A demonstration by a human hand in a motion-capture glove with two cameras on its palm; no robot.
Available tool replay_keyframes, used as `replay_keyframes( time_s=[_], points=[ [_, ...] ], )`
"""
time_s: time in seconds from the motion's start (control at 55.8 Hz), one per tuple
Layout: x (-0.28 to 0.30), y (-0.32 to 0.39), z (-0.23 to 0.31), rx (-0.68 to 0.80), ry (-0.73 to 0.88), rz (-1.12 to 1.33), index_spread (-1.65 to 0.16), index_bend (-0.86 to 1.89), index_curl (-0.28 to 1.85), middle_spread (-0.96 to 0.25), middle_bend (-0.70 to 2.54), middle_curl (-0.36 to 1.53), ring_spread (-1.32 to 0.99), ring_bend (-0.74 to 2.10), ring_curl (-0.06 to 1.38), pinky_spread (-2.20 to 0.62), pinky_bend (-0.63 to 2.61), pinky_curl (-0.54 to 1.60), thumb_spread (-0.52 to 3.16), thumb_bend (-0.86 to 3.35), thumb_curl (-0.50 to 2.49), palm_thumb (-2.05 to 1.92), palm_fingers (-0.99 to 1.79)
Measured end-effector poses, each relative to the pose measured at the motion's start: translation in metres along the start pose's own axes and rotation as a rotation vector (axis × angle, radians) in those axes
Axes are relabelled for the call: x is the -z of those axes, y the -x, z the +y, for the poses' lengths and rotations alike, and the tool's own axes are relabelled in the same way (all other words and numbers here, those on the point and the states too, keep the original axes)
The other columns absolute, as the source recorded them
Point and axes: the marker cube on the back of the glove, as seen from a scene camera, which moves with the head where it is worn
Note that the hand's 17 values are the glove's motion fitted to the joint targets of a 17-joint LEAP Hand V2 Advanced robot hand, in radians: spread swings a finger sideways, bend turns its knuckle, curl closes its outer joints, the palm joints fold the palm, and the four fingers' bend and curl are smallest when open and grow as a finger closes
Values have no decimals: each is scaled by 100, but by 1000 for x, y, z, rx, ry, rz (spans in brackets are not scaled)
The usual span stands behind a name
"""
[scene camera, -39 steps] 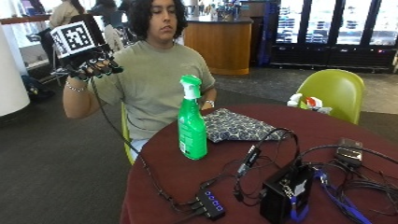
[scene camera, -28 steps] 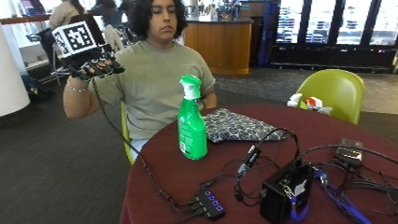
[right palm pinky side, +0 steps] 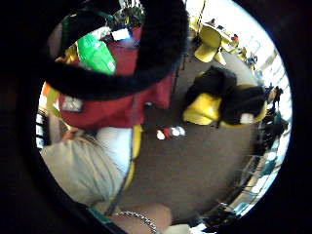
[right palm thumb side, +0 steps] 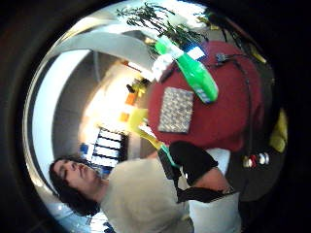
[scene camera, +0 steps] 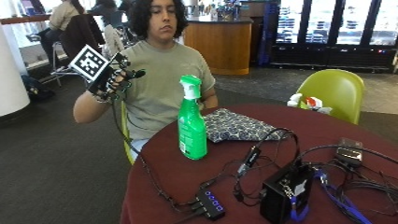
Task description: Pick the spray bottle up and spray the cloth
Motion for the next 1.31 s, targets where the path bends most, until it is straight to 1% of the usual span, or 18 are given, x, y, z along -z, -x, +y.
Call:
replay_keyframes(
  time_s=[0.036, 0.107, 0.287, 0.34, 0.412, 0.484, 0.627, 0.716, 0.788, 0.86, 0.931, 1.039, 1.11, 1.164, 1.2, 1.254, 1.289, 1.307],
  points=[
    [-7, 5, -6, -78, -63, -64, -38, 15, 24, -1, 20, 27, -8, 31, 25, 22, 40, 30, 102, -1, 28, 51, 38],
    [-19, 6, -9, 58, -70, -167, -38, 15, 24, -1, 20, 28, -7, 31, 26, 22, 39, 30, 101, -2, 29, 52, 39],
    [-56, 30, -48, 19, -135, -426, -33, 13, 25, 1, 19, 30, -5, 33, 28, 21, 38, 32, 100, -1, 32, 60, 41],
    [-67, 32, -56, 91, -105, -462, -32, 12, 25, 1, 19, 31, -5, 34, 28, 21, 38, 32, 100, -1, 32, 62, 41],
    [-83, 36, -67, 110, -51, -458, -31, 12, 24, 2, 20, 31, -4, 35, 29, 20, 39, 33, 100, -2, 33, 64, 41],
    [-97, 39, -84, 111, -52, -443, -29, 11, 24, 2, 20, 32, -4, 37, 30, 20, 39, 33, 100, -2, 34, 65, 41],
    [-123, 44, -123, 10, -162, -489, -27, 10, 22, 3, 20, 33, -4, 39, 31, 19, 40, 34, 99, -2, 35, 66, 38],
    [-133, 43, -139, 34, -204, -526, -26, 10, 21, 3, 20, 34, -4, 41, 32, 18, 40, 35, 98, -2, 35, 67, 38],
    [-138, 45, -160, -64, -279, -544, -28, 12, 21, 2, 20, 34, -6, 43, 33, 15, 40, 34, 97, -2, 36, 69, 43],
    [-147, 43, -168, -7, -261, -536, -28, 12, 21, 0, 21, 35, -8, 44, 33, 13, 38, 34, 96, -2, 37, 70, 46],
    [-153, 43, -179, -34, -228, -531, -28, 11, 21, -1, 20, 35, -9, 46, 34, 11, 39, 35, 95, -3, 37, 70, 47],
    [-160, 36, -193, 31, -218, -490, -29, 10, 21, -2, 20, 35, -11, 48, 34, 8, 39, 35, 92, -3, 37, 68, 50],
    [-162, 36, -211, -36, -300, -494, -28, 10, 20, -3, 22, 36, -13, 48, 34, 6, 39, 35, 92, -3, 37, 67, 53],
    [-164, 33, -225, -21, -344, -482, -28, 10, 20, -4, 22, 36, -14, 49, 34, 4, 39, 35, 91, -4, 37, 66, 54],
    [-166, 30, -232, -15, -333, -460, -28, 10, 20, -5, 22, 36, -14, 49, 35, 3, 40, 36, 91, -3, 37, 66, 55],
    [-168, 27, -244, -71, -327, -427, -28, 11, 20, -5, 20, 36, -16, 51, 35, 2, 38, 35, 90, -3, 37, 66, 59],
    [-170, 26, -250, -124, -287, -424, -27, 13, 21, -5, 21, 36, -18, 53, 35, 0, 35, 34, 90, -4, 37, 65, 67],
    [-170, 26, -251, -145, -246, -435, -26, 13, 21, -6, 28, 38, -18, 56, 36, -1, 31, 33, 90, -4, 37, 64, 79]
  ],
)
